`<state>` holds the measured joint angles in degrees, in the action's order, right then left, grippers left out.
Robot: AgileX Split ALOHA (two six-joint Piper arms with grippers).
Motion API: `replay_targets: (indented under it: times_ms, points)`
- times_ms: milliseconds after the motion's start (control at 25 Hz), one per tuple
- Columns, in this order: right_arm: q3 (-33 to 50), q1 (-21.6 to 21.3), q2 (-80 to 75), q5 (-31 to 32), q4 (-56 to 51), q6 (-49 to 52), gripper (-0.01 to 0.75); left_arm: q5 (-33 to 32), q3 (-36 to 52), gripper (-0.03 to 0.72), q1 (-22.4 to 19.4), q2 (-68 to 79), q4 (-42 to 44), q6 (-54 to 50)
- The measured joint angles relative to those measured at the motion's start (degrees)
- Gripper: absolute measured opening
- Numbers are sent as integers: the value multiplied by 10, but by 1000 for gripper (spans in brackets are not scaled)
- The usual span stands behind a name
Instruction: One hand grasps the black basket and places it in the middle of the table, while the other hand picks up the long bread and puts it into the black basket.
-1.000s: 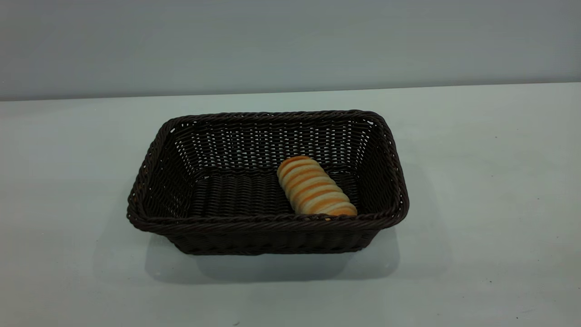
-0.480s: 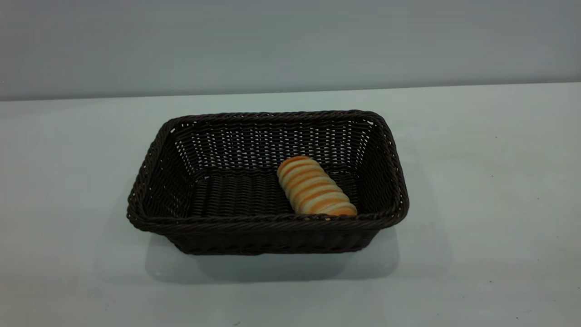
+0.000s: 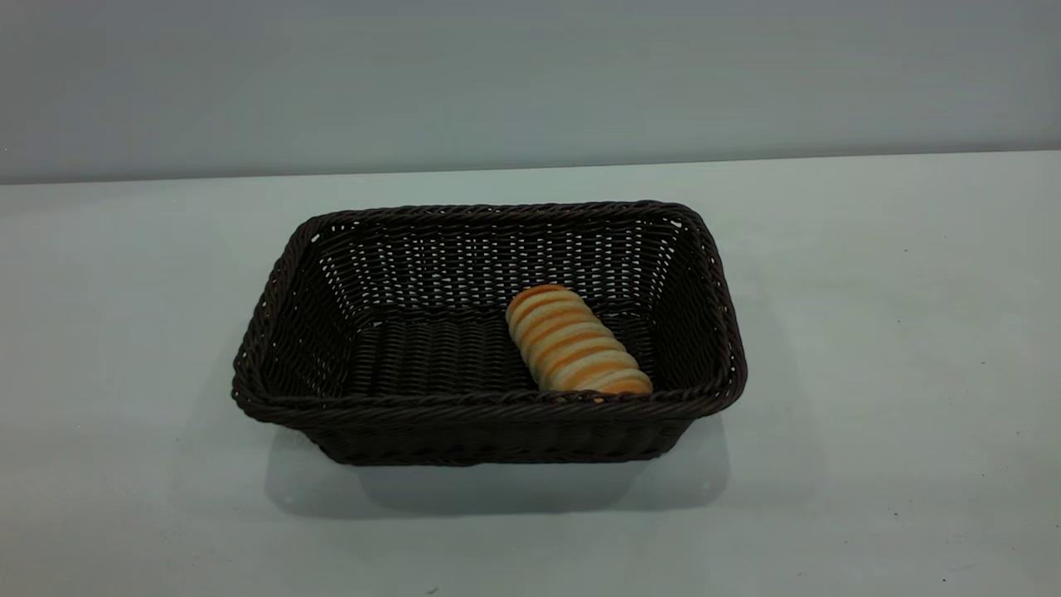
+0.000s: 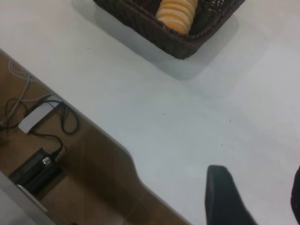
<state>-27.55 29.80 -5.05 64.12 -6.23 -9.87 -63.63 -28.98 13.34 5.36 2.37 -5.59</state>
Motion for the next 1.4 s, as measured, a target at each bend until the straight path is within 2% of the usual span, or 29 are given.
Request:
replay_targets:
  times_ms: [240,600,1240,1400]
  points:
    - [0,0,0,0,-2,0,333,-8,7,258,-4,-26,0,0]
    - [0,0,0,0,-2,0,333,-14,7,258,-52,-64,-1,0]
    - [0,-2,0,0,-2,0,333,-14,7,258,-63,-65,0,0]
    - [0,-65,0,0,-3,0,333,-14,7,258,-63,-65,0,0]
